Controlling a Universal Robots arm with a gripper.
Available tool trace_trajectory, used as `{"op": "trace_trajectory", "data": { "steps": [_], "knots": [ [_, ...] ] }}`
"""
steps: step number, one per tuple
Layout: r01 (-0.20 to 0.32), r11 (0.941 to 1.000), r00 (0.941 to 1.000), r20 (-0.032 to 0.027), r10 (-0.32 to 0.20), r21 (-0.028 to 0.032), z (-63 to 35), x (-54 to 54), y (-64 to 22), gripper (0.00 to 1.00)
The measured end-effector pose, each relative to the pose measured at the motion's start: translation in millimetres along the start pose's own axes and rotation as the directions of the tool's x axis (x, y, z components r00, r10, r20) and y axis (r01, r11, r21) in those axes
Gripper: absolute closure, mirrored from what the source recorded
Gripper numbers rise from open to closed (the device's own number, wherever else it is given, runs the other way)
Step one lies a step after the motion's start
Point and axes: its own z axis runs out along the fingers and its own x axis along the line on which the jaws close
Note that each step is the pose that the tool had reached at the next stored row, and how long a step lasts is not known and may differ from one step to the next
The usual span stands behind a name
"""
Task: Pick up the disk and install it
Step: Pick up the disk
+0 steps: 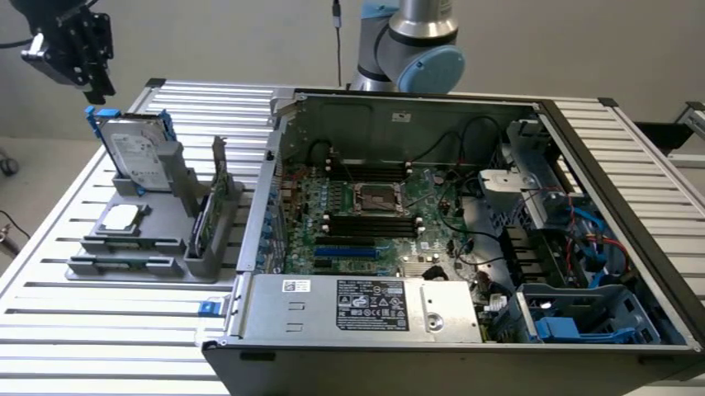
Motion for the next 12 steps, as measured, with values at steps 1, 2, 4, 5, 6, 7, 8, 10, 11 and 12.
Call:
{"op": "trace_trajectory", "data": {
  "steps": [1, 2, 4, 5, 6, 7, 8, 10, 11, 12],
  "knots": [
    [0.001, 1.0000, 1.0000, 0.0004, -0.001, -0.0002, 1.6, 0.0, 0.1, 0.64],
    [0.003, 1.0000, 1.0000, 0.0003, -0.003, -0.0003, 3.3, 0.0, 0.2, 0.64],
    [0.009, 1.0000, 1.0000, 0.0004, -0.009, -0.0004, 7.0, 0.1, 0.3, 0.58],
    [0.011, 0.9999, 0.9999, 0.0005, -0.011, -0.0003, 8.8, 0.1, 0.4, 0.52],
    [0.014, 0.9999, 0.9999, 0.0005, -0.014, -0.0002, 10.6, 0.1, 0.5, 0.52],
    [0.016, 0.9999, 0.9999, 0.0005, -0.016, -0.0003, 12.4, 0.1, 0.6, 0.52],
    [0.019, 0.9998, 0.9998, 0.0005, -0.019, -0.0003, 14.4, 0.2, 0.6, 0.52],
    [0.027, 0.9996, 0.9996, 0.0006, -0.027, -0.0003, 18.0, 0.2, 0.8, 0.52],
    [0.031, 0.9995, 0.9995, 0.0005, -0.031, -0.0004, 19.7, 0.2, 0.9, 0.52],
    [0.035, 0.9994, 0.9994, 0.0006, -0.035, -0.0003, 21.5, 0.3, 1.0, 0.52]
  ]
}}
